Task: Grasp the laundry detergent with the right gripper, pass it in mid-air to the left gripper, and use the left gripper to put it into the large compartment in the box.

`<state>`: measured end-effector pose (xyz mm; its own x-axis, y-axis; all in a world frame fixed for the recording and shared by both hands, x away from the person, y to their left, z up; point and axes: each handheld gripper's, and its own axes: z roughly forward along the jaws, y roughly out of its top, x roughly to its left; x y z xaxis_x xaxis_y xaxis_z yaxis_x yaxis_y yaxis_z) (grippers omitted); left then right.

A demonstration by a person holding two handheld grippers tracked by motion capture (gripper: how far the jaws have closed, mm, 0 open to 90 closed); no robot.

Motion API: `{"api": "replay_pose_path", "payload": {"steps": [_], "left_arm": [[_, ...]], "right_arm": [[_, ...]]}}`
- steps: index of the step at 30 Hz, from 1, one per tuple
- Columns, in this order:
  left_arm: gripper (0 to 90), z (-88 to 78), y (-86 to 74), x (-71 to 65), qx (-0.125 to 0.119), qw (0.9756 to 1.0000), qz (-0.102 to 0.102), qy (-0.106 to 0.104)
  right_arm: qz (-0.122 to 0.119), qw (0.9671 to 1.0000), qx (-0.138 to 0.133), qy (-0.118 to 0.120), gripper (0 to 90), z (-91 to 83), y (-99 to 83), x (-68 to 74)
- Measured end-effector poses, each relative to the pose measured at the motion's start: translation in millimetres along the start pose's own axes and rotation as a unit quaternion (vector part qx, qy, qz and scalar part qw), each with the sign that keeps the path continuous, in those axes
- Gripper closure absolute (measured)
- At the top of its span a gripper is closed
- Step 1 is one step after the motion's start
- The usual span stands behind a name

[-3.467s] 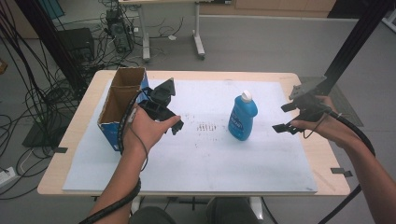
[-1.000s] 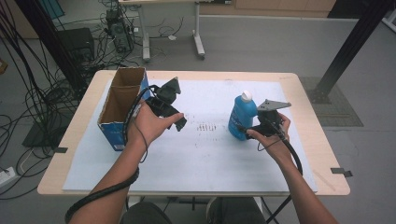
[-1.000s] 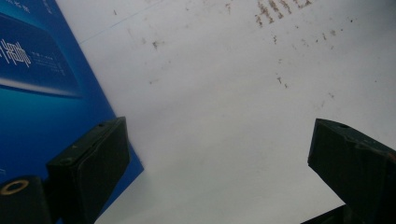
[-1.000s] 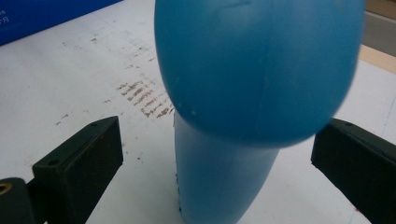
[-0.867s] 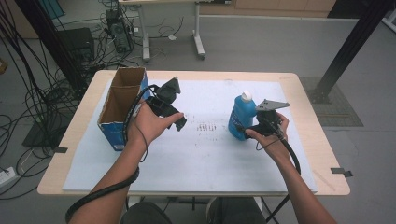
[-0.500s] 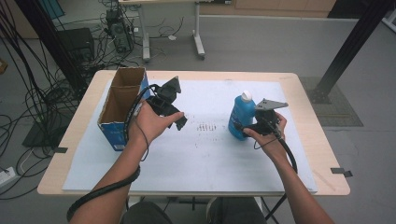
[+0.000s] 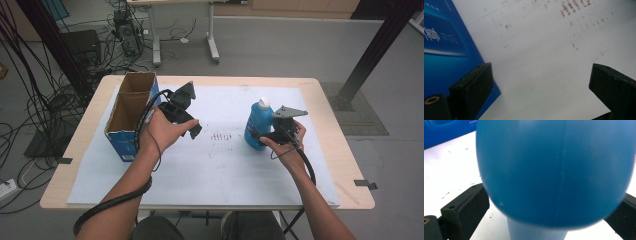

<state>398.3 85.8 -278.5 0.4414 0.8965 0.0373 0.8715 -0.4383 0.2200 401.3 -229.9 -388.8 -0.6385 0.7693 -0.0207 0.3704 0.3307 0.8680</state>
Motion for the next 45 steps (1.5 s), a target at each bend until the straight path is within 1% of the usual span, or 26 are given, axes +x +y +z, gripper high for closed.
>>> {"api": "replay_pose_path", "payload": {"steps": [11, 13, 22, 35, 45], "left_arm": [[6.2, -1.3, 0.3, 0.2, 0.0, 1.0, 0.001, 0.002], [6.2, -1.2, 0.4, 0.1, 0.0, 1.0, -0.002, 0.002], [6.2, -0.9, 1.7, 0.4, 0.001, 1.0, 0.001, 0.002], [6.1, -3.9, 1.7, 1.1, -0.002, 1.0, 0.001, 0.002], [6.2, -6.4, 1.8, 1.8, -0.005, 1.0, 0.001, 0.003]], "right_arm": [[0.0, 1.0, -0.004, -0.005, 1.3, 1.1, 0.0, 0.7], [-0.001, 1.0, -0.004, -0.006, 1.4, 1.0, 0.0, 0.7], [-0.001, 0.9999, -0.007, -0.008, 1.4, 1.4, 0.3, 0.9], [-0.003, 0.9998, -0.012, -0.013, 1.3, 0.4, 3.1, 1.5], [-0.005, 0.9998, -0.012, -0.012, 1.5, 0.9, 4.3, 2.1]]}}
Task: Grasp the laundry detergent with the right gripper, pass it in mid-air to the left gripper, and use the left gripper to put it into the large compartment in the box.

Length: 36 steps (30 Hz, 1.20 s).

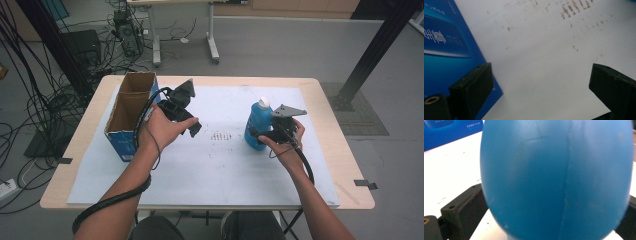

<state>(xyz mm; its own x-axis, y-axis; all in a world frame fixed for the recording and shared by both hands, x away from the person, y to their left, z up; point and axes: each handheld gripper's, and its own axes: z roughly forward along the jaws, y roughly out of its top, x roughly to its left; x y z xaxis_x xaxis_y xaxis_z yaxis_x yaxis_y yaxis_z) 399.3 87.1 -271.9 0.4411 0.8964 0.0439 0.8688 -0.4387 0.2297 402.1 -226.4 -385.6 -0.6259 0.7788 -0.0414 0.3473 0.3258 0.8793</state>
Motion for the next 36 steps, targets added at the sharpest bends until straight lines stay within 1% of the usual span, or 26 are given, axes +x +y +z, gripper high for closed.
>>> {"api": "replay_pose_path", "payload": {"steps": [24, 36], "left_arm": [[6.2, -0.9, 2.9, -1.9, 0.002, 1.0, 0.003, 0.003], [6.1, -1.7, 2.3, -0.2, 0.001, 1.0, 0.003, 0.003]], "right_arm": [[0.006, 1.0, -0.003, -0.003, 1.6, -0.7, -1.3, -2.4], [0.006, 1.0, -0.003, -0.003, 1.6, 0.1, -1.8, -1.9]]}}
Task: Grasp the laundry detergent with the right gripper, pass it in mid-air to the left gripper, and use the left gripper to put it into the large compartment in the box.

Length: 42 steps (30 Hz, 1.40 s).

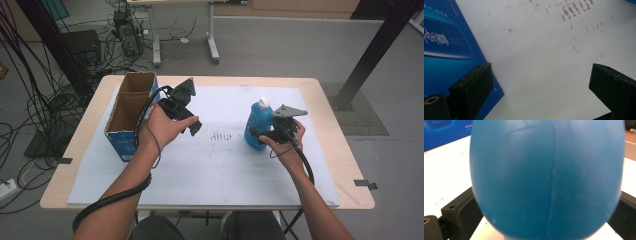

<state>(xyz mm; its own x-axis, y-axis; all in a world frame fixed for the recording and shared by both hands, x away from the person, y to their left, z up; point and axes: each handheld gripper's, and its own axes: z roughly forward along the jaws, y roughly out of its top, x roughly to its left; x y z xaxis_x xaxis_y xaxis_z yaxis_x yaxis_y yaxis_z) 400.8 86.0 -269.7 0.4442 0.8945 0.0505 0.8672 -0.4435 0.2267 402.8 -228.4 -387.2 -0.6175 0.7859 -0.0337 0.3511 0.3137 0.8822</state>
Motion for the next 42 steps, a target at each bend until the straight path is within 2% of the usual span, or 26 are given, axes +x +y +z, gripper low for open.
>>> {"api": "replay_pose_path", "payload": {"steps": [42], "left_arm": [[6.1, -0.6, -0.5, 4.7, -0.003, 1.0, -0.003, 0.0]], "right_arm": [[-0.001, 1.0, -0.001, -0.003, 2.2, 3.5, 2.6, 1.6]]}}
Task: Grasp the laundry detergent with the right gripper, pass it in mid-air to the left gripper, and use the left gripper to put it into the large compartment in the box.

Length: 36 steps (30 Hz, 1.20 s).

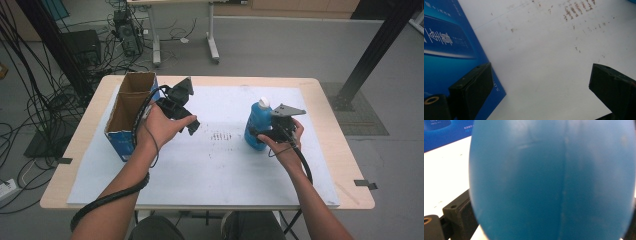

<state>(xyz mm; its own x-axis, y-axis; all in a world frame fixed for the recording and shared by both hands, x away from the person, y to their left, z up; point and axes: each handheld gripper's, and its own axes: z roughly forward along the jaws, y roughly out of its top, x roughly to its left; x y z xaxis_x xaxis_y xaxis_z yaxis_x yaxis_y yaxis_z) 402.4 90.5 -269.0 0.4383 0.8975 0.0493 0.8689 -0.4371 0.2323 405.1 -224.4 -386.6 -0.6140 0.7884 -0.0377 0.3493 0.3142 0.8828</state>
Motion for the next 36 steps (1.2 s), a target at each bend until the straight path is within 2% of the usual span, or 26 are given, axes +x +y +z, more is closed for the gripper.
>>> {"api": "replay_pose_path", "payload": {"steps": [20, 36], "left_arm": [[6.1, -0.2, -0.2, 0.4, -0.002, 1.0, 0.0, 0.0], [6.1, -0.9, -0.1, 0.4, -0.001, 1.0, 0.001, 0.001]], "right_arm": [[0.0, 1.0, -0.001, -0.001, 2.5, 1.0, -0.5, 1.2], [0.003, 1.0, 0.003, 0.003, 7.9, 3.4, -5.2, 0.8]]}}
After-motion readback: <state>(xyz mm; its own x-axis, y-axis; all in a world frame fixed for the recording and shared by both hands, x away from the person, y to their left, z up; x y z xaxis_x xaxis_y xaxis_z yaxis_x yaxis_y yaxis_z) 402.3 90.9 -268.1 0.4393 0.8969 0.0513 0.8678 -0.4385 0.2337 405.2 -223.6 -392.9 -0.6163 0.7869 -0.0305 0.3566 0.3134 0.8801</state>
